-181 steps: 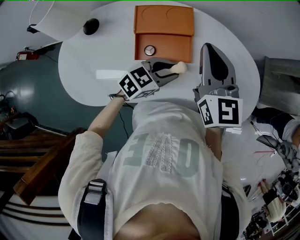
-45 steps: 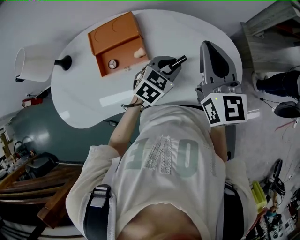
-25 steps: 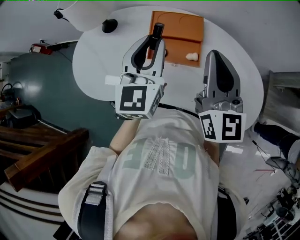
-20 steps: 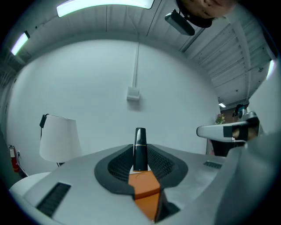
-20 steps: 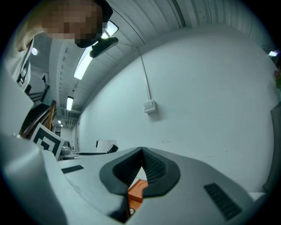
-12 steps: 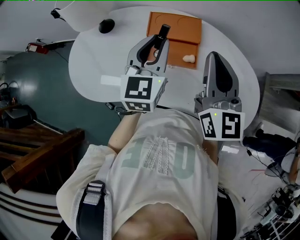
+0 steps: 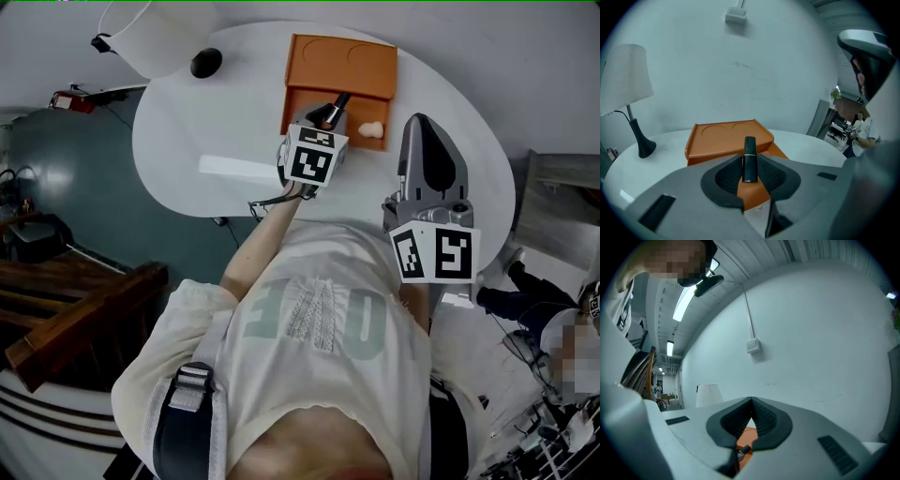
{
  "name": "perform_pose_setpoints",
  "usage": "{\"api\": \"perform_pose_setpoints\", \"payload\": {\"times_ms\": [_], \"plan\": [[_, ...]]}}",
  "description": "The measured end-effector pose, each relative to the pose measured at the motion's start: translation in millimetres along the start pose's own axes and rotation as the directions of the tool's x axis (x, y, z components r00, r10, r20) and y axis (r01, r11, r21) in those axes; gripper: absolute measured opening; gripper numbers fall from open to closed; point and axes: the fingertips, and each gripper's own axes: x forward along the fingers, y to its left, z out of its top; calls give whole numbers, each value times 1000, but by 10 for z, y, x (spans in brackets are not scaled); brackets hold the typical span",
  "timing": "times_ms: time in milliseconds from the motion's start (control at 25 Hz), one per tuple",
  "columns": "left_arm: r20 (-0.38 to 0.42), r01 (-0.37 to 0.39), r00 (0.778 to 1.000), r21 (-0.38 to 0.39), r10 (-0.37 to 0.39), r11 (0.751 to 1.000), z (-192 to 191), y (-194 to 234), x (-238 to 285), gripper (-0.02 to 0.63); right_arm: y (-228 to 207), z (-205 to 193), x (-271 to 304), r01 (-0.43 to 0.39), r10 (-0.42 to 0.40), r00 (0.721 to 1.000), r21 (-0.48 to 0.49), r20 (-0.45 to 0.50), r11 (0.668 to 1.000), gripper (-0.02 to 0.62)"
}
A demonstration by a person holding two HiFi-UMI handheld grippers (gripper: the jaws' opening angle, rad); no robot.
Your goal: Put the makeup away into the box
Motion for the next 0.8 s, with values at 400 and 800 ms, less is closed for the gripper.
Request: {"api": "perform_pose_setpoints", "payload": {"times_ms": [400,800], "plan": [[-139,50,989,6,-48,999,-280,-43,287,101,-151,-160,101,30,-29,999,36,-41,999,5],[-136,32,990,5,-31,999,-291,-57,342,101,-182,-193,135,12,-9,998,42,-55,999,5]]}}
